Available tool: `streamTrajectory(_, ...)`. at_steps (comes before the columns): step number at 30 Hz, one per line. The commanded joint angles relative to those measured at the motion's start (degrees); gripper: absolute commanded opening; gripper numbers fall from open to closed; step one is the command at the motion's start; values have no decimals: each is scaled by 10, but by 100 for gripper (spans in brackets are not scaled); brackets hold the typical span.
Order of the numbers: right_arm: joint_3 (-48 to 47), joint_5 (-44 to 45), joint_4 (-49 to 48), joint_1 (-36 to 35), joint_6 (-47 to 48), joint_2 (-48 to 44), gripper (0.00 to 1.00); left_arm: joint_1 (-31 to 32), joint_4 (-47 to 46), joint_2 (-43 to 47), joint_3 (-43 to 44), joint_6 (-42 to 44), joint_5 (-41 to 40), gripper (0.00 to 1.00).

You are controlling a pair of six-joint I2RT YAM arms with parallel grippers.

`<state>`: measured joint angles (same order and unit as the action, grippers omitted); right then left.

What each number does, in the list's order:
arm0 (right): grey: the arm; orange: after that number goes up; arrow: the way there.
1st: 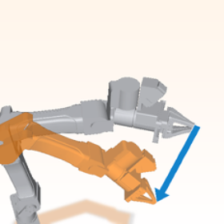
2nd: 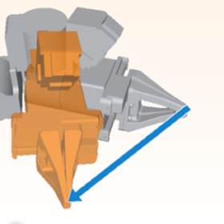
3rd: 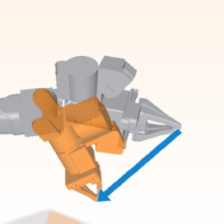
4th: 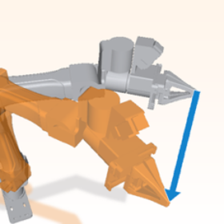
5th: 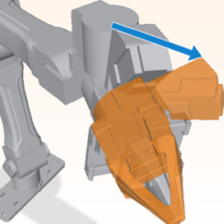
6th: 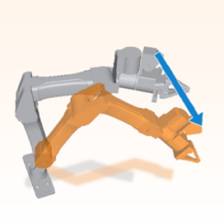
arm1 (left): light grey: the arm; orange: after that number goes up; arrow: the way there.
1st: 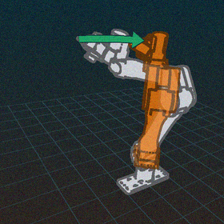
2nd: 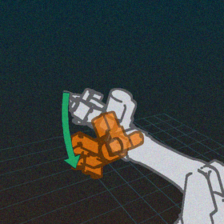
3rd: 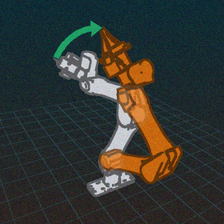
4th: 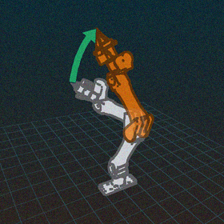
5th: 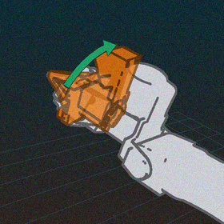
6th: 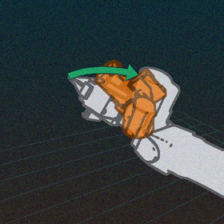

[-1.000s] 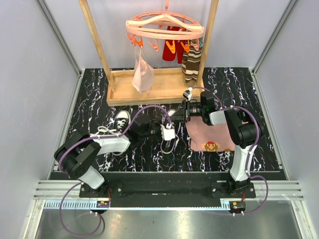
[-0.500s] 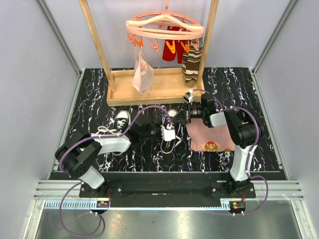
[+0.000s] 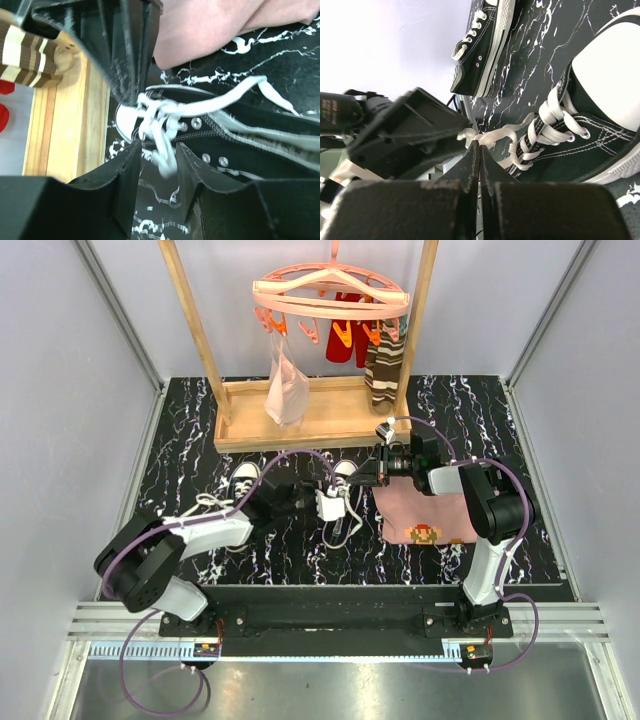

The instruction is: Tie the shoes

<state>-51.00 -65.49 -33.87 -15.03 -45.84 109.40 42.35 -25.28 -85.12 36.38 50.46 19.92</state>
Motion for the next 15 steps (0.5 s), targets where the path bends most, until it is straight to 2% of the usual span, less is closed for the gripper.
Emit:
streamTrajectory(1,4,14,4,3,18,-28,0,-21,65,53,22,-35,40,40)
streamTrajectory(6,4,26,14,3,28,-34,0,-27,129,69,33,-88,42,40)
streamTrajectory(9,8,28,15,3,31,-38,0,-27,153,77,47,-179,32,40)
streamTrajectory(11,9,28,16,3,31,-38,0,-27,163,76,52,-209,22,40)
streamTrajectory(15,10,30,16,3,32,-39,0,-27,166,73,55,-228,26,55)
